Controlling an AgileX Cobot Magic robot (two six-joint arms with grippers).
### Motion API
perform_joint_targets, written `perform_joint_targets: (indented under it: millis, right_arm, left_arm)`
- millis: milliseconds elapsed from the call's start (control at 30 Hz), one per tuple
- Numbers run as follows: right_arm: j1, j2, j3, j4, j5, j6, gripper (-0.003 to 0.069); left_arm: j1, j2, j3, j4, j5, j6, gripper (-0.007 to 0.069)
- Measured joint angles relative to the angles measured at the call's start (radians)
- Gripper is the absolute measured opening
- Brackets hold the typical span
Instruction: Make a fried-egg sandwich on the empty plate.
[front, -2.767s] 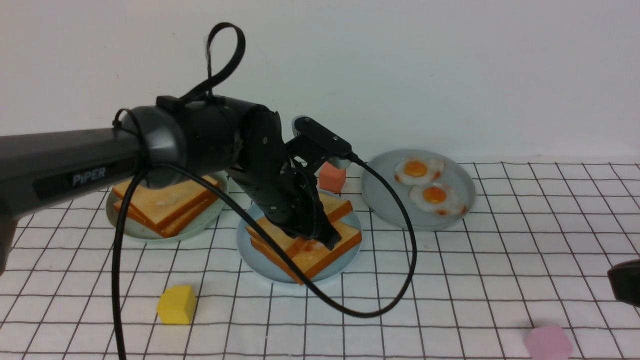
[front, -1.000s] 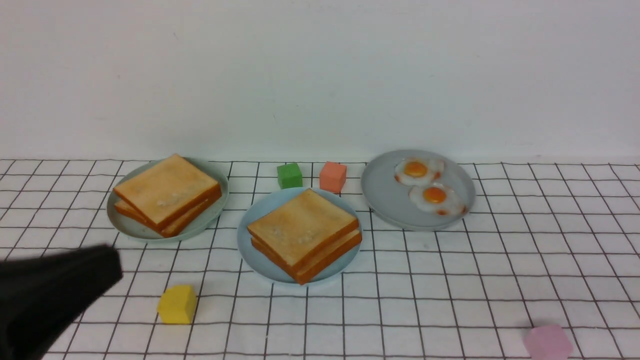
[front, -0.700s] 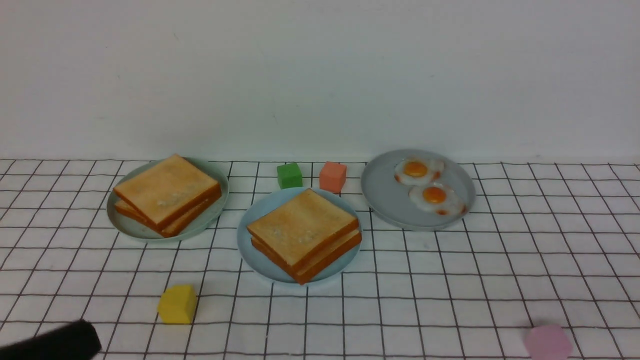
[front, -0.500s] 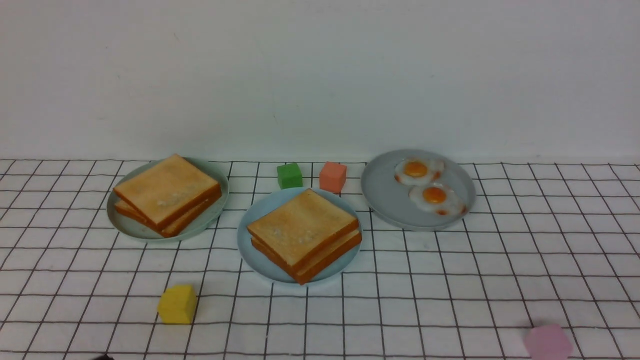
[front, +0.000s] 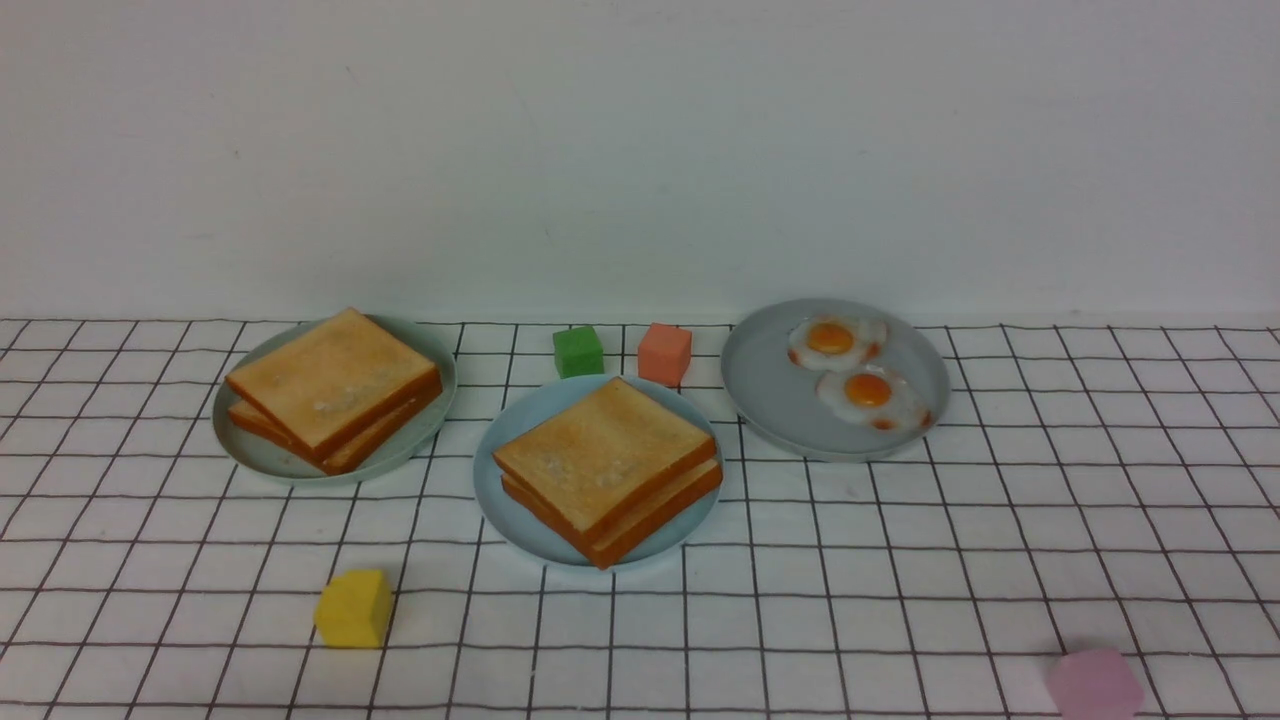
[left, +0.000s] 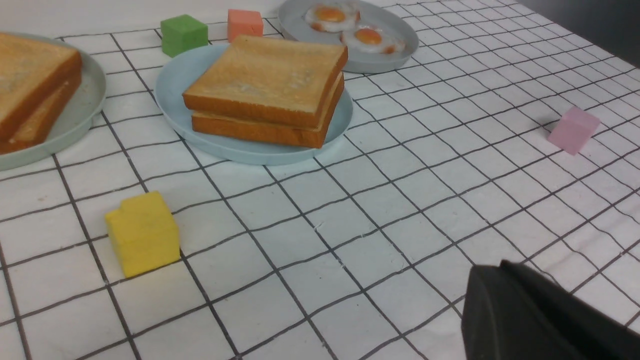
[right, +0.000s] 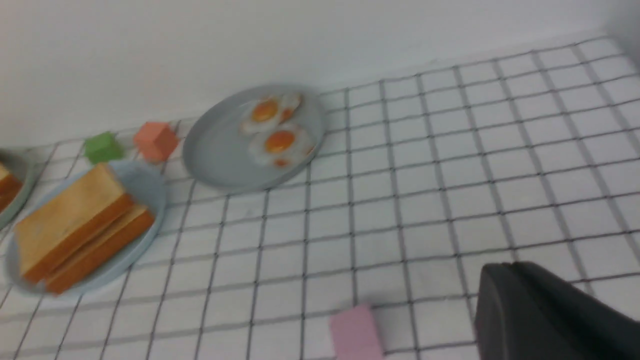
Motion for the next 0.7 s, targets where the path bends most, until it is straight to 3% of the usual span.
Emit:
perform_joint_targets:
  millis: [100,233,333,700]
  right_arm:
    - [-0.077,-0.029,0.040,0.016,-0.080,-0.043,0.0002]
    - [-0.266,-0.094,0.218,0.128,-0.340,-0.216,-0.0012]
    - [-0.354,-0.136,0.331,0.198,-0.435,-0.262,-0.0011]
    - [-0.388,-0.207,0.490,0.234,-0.501,-0.273,-0.0011]
  left_arm:
    - [0.000,0.000,0.000,0.000,0.000,0.000,-0.0013]
    - [0.000,0.000,0.000,0.000,0.000,0.000,-0.0013]
    - [0.000,0.000,0.000,0.000,0.000,0.000,-0.0013]
    - [0.000,0.000,0.000,0.000,0.000,0.000,-0.0013]
